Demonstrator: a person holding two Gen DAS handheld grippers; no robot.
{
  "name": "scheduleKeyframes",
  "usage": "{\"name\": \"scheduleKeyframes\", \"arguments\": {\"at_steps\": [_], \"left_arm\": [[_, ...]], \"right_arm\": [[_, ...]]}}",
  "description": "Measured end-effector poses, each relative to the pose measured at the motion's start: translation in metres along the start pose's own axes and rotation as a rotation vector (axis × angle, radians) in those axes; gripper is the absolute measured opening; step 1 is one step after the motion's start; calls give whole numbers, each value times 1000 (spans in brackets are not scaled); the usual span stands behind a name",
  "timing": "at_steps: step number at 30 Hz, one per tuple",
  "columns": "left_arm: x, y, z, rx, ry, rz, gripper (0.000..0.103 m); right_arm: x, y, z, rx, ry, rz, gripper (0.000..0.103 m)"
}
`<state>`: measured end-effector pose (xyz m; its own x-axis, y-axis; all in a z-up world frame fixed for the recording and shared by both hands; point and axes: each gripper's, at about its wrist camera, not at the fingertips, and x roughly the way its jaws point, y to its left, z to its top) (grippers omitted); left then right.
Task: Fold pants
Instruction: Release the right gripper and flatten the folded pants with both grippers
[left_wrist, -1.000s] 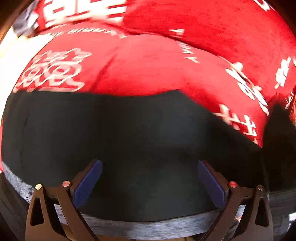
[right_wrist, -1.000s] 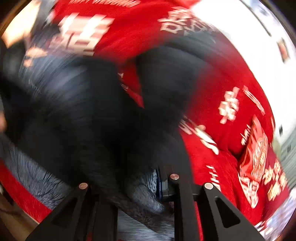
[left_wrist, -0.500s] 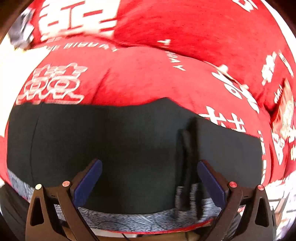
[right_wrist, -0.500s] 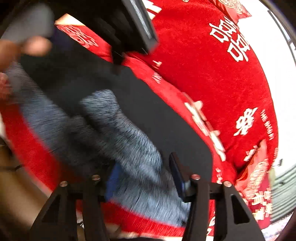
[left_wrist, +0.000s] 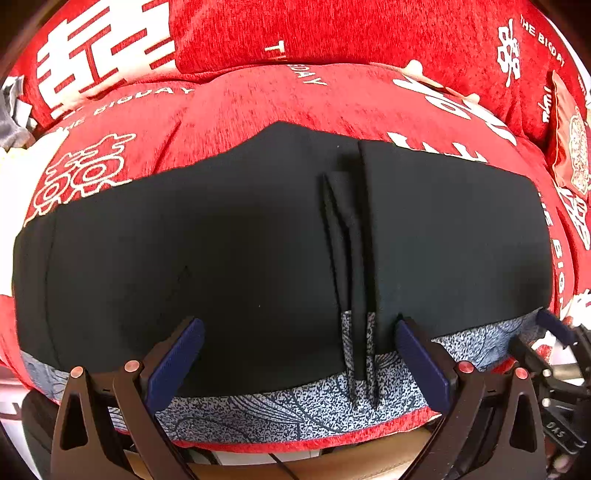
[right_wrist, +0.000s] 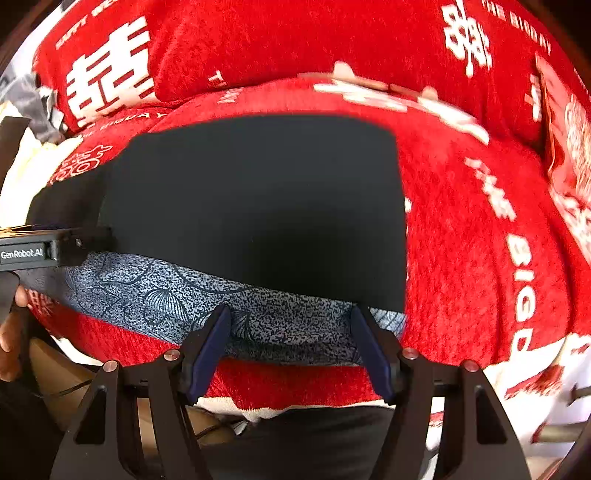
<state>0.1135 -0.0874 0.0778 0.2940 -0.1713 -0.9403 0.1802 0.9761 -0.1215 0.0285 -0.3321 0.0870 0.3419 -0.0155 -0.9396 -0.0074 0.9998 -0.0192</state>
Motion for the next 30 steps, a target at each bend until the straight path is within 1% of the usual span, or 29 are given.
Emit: {"name": "scheduleKeyframes", "arguments": {"at_steps": [2,3,5,6,8,9,10,12,14,16,18,19,20,21,22,23,24,26,27,30], "left_arm": [[2,1,-1,-14,-1,-11,103],[3,0,-1,-23,2,-15,103],[4,0,-2,-26,0,-13,103],[4,-2,-3,-20,-4,-8,103],[3,-3,-5,-14,-11,-7,103],[3,-2,-5,-15,-10,-12,103],[3,-1,-6,-17,-8,-19,103],[4,0,-6,-25,-8,-30,103],[4,1,-7,-25,-10,-29,103],[4,1,-6,-23,-14,-27,103],[3,2,-6,-26,-13,-34,103],[2,4,-6,-27,-14,-42,103],[0,6,-6,-34,-15,-51,103],[-1,8,-7,-39,-18,-57,103],[-2,9,-7,-44,-20,-62,103],[-3,10,-7,-46,-22,-63,103],[-3,9,-8,-41,-22,-59,103],[-5,8,-9,-26,-26,-57,103],[-5,8,-9,-23,-27,-57,103],[-12,10,-11,-17,-42,-47,103]], "right_arm": [[-14,6,7,0,-47,-6,71],[-22,8,16,0,-92,-14,71],[-26,12,33,-21,-118,-48,71],[-21,13,44,-36,-110,-75,71],[5,13,61,-51,-47,-108,71],[26,11,70,-43,-2,-132,71],[37,8,77,-34,16,-140,73],[52,-1,90,2,18,-130,87],[58,-3,102,47,13,-124,94],[64,-1,108,58,27,-147,95],[60,5,109,61,28,-188,96],[54,9,107,70,11,-191,96],[45,14,103,79,-16,-172,96],[38,19,94,94,-48,-147,96],[38,22,88,101,-50,-136,96],[41,27,80,97,-31,-125,96],[45,36,68,70,-13,-136,96],[38,54,48,8,-77,-198,96],[34,60,38,-5,-88,-204,96],[24,63,23,24,-92,-181,96]]}}
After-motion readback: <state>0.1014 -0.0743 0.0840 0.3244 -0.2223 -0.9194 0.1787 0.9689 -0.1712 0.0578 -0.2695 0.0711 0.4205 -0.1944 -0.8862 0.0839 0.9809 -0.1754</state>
